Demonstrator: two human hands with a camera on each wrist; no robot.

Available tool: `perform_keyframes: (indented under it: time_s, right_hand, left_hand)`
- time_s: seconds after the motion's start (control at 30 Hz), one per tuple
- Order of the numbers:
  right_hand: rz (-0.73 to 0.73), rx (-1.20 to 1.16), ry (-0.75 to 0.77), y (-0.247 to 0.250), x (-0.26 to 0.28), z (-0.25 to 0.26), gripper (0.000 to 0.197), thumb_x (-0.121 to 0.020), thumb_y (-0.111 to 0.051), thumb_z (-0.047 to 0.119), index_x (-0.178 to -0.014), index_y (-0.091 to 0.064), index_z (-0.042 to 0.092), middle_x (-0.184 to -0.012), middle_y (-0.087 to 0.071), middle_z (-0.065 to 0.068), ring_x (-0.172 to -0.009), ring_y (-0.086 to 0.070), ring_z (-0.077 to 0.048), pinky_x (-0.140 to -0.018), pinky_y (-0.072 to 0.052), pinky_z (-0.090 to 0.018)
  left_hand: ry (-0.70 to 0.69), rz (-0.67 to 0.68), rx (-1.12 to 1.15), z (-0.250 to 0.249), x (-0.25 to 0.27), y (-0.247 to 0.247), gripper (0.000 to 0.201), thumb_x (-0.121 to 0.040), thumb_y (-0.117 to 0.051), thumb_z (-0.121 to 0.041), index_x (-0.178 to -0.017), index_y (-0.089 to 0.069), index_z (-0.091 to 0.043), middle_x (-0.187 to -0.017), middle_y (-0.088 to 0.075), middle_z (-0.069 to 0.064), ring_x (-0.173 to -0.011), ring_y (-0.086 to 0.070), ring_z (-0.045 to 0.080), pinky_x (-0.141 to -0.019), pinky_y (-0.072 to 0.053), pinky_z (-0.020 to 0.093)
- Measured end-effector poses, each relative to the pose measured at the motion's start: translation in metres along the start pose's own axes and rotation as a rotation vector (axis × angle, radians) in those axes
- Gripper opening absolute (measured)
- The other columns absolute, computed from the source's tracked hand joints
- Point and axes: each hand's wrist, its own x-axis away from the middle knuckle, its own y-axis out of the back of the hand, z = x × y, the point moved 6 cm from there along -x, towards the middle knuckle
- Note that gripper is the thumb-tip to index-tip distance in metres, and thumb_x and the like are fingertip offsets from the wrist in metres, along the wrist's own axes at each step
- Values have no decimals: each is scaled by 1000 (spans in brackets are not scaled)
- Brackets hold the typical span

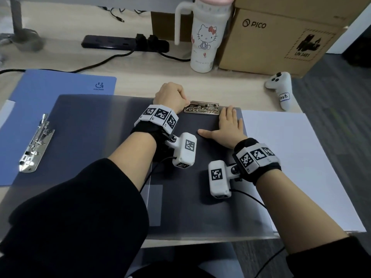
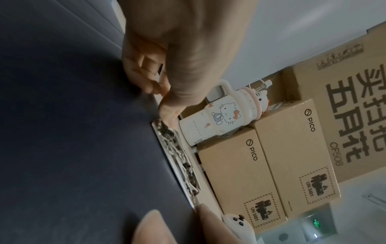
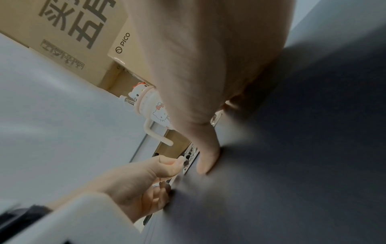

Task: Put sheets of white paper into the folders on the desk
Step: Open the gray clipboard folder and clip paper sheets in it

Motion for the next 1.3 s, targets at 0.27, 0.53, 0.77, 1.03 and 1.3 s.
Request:
perform_keyframes:
  time_s: [0.27,0.53,0.77,1.03,1.3]
  right_hand:
    - [12,11,-12,-1,3,2,110,-81,-56,63,-149,9,5,-158,19,-11,-146,19,-22,-119,9,-41]
    - [12,10,-12,-1,4,3,109,-82,-55,61,-149,9,5,-157,19,-12,-146,19,-22,-119,9,-42]
    - [14,19,-16,-2,3,3,104,-84,-53,57,-149,11,6,-157,20,-12,-146,20,-22,-118,10,-42]
    - [24,34,-21,-3,1,2,105,-84,-49,63,-149,10,5,-158,18,-12,-146,20,-22,-118,11,-42]
    - [25,28,-19,-1,2,2,107,-83,-50,64,-149,10,5,-158,17,-12,-146,19,-22,-118,10,-43]
  left_hand:
    - [17,232,108,0,-7,-2,29,-78,-74,-15,-57,-54,-18,-64,-59,-2,-63,-57,19,-62,-56,30]
    - [-161,292,281,-39,0,8,24,-79,-73,-8,-62,-57,-16,-73,-64,10,-66,-66,21,-63,-56,31]
    - [-400,427,201,-72,20,-4,24,-93,-56,-15,-112,-68,-10,-108,-70,8,-106,-63,19,-90,-50,29]
    - [-406,675,-88,-73,26,-40,36,-102,-31,-26,-125,-54,-11,-131,-56,3,-124,-48,20,-110,-34,37]
    - [-335,639,88,-61,29,-37,38,-102,-33,-24,-136,-43,-13,-137,-53,5,-133,-42,17,-116,-25,35]
